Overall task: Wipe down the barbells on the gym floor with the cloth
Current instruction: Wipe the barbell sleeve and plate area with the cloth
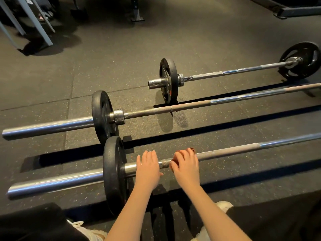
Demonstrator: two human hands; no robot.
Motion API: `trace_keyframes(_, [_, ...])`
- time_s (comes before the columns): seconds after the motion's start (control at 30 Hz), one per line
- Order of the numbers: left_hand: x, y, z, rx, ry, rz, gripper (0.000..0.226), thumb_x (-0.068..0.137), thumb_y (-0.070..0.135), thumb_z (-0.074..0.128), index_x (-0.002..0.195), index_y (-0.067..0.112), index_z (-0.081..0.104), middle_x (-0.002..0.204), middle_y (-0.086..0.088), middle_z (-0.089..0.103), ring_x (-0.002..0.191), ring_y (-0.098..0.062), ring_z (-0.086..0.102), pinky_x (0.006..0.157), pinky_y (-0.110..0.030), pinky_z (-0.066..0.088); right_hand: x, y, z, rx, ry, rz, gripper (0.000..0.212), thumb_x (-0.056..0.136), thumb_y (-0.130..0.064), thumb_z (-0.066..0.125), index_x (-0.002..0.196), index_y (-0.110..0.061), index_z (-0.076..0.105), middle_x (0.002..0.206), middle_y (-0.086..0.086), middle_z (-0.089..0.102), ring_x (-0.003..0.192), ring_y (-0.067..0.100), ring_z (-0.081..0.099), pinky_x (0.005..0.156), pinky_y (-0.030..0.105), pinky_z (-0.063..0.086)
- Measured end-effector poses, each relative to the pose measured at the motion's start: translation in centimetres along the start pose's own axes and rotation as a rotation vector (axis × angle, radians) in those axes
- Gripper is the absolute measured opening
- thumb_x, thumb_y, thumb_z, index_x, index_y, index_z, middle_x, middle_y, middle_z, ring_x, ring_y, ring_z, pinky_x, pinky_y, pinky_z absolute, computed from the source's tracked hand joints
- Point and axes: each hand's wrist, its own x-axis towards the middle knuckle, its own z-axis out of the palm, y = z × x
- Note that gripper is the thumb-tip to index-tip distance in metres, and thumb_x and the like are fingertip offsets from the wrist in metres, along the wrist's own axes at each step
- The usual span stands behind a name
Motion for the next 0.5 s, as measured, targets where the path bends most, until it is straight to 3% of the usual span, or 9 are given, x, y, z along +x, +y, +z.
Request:
trace_keyframes(0.1, [0.0,-0.2,0.1,-0.01,-0.004,-0.005,0.087,0.091,0.047,0.058,0.15,0.006,0.009,0.154,-0.01,0.022,0.145,-0.027,0.014,0.119,-0.046,0.012,2.1,1.6,-1.8,-0.081,-0.151,-0.127,0.02,0.093,-0.033,0.047,0.093,-0.021,0.063,0.097,-0.005,0.06,0.101,0.021,0.05,0.09,0.037,0.04])
trace_keyframes(0.17, [0.0,-0.3,0.1,-0.01,-0.004,0.001,0.087,0.091,0.048,0.057,0.15,0.006,0.008,0.155,-0.01,0.021,0.145,-0.027,0.013,0.119,-0.047,0.011,3.0,4.0,-3.1,-0.136,-0.157,-0.062,0.018,0.095,-0.029,0.051,0.094,-0.02,0.066,0.097,-0.004,0.062,0.099,0.022,0.052,0.088,0.035,0.04])
trace_keyframes(0.27, [0.0,-0.3,0.0,-0.011,0.008,0.006,0.085,0.092,0.047,0.057,0.15,0.006,0.009,0.154,-0.01,0.022,0.145,-0.027,0.014,0.119,-0.047,0.011,1.9,4.5,-2.5,-0.243,-0.048,0.105,0.016,0.095,-0.032,0.052,0.097,-0.022,0.065,0.105,-0.007,0.061,0.11,0.022,0.047,0.097,0.038,0.039])
trace_keyframes(0.33, [0.1,-0.1,0.0,-0.004,0.025,0.004,0.085,0.091,0.047,0.058,0.149,0.007,0.011,0.153,-0.009,0.024,0.144,-0.027,0.017,0.119,-0.048,0.013,0.8,1.8,-0.7,-0.148,0.01,0.145,0.02,0.094,-0.034,0.046,0.094,-0.022,0.062,0.107,-0.007,0.06,0.12,0.025,0.043,0.101,0.043,0.038])
trace_keyframes(0.4, [0.1,0.0,-0.2,0.006,0.024,0.0,0.085,0.091,0.048,0.058,0.149,0.006,0.011,0.152,-0.009,0.024,0.143,-0.026,0.018,0.118,-0.047,0.014,0.3,-0.5,0.1,-0.019,0.008,0.033,0.027,0.09,-0.035,0.037,0.09,-0.022,0.061,0.103,-0.007,0.061,0.117,0.024,0.047,0.098,0.044,0.041])
trace_keyframes(0.5, [0.2,-0.1,-0.1,0.014,0.002,-0.009,0.087,0.091,0.048,0.057,0.149,0.006,0.01,0.152,-0.01,0.022,0.143,-0.026,0.016,0.119,-0.047,0.012,1.4,0.4,-0.8,-0.02,-0.049,-0.167,0.03,0.087,-0.037,0.038,0.09,-0.022,0.064,0.093,-0.007,0.063,0.098,0.022,0.055,0.086,0.039,0.047])
